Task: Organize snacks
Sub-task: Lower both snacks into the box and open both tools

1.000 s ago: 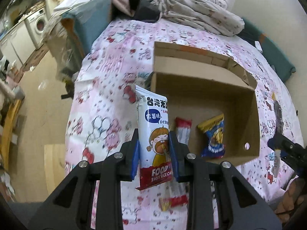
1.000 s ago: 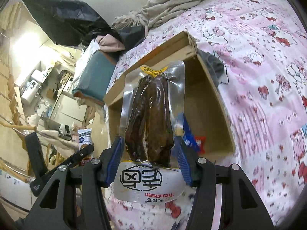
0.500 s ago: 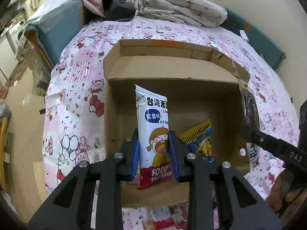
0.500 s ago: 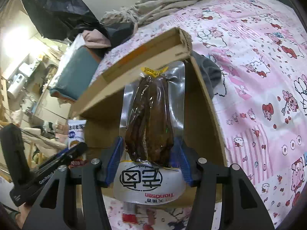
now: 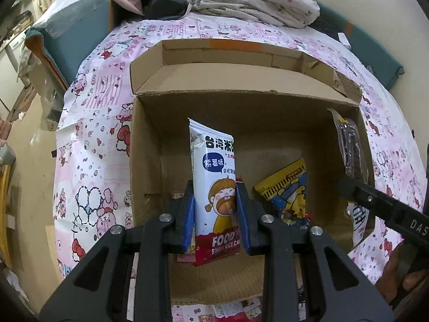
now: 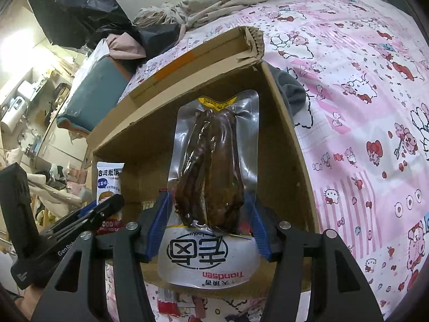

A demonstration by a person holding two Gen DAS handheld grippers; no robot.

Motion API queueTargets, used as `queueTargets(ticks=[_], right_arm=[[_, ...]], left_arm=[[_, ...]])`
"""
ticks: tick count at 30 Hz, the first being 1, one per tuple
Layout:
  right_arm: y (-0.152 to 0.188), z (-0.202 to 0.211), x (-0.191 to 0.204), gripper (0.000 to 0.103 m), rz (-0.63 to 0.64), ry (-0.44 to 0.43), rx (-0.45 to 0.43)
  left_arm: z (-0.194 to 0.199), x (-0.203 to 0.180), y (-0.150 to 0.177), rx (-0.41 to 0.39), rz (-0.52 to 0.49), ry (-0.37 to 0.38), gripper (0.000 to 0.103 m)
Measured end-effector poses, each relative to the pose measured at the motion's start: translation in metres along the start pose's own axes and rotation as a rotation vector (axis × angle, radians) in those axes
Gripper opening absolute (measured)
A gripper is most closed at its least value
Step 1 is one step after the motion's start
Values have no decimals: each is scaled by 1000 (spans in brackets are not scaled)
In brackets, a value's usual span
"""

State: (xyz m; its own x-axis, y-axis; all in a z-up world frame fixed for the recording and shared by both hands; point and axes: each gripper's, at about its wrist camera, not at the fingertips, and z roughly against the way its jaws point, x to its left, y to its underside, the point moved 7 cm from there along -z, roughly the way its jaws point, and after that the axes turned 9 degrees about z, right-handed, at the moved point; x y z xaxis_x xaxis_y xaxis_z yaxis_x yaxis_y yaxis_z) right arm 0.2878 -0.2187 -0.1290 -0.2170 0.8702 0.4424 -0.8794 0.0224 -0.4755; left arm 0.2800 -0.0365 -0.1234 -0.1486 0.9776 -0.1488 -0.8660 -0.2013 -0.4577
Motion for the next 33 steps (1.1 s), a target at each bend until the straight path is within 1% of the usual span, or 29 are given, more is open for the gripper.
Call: queueTargets(ticks=[8,9,10,11,13,14,15,16,17,18,19,21,28,33], right_arm=[[0,-3,2,62,4,-11,7],[0,-3,2,62,0,-16,7],[0,-3,1,63,-3,-19,5],[0,-2,1,63,-6,-23,2],[-1,-1,2,65,-10,-30,-5],[-1,-1,2,67,-9,-31,-8],[-2,0,3,68,-7,-29,-17],[-2,0,3,76,-6,-31,-17],[-2,1,4,87,-7,-34,-18],[-2,2,4,91,-9,-33,-27],[-2,4,4,93,-7,-27,-42],[-4,8,7,93,3,-36,-57],[-6,17,9,93,5,-45,-77],[-1,32,11,93,7,-41,-97]], left_arm=[[3,-1,2,-5,-9,8,25],[4,-2,2,-4,-17,12,28],[5,-3,3,-4,-19,18,34],[6,-3,3,-7,-20,19,37],[9,-3,4,-14,-22,16,52],[10,-4,5,-17,-25,18,56],[12,-4,5,-20,-28,20,64],[13,-4,5,-25,-32,23,75],[15,-4,4,-30,-32,23,80],[17,-4,4,-38,-30,22,87],[19,-4,3,-46,-27,32,87],[22,-4,3,-50,-24,41,87],[27,2,5,-41,4,38,87],[40,6,9,-56,5,32,87]])
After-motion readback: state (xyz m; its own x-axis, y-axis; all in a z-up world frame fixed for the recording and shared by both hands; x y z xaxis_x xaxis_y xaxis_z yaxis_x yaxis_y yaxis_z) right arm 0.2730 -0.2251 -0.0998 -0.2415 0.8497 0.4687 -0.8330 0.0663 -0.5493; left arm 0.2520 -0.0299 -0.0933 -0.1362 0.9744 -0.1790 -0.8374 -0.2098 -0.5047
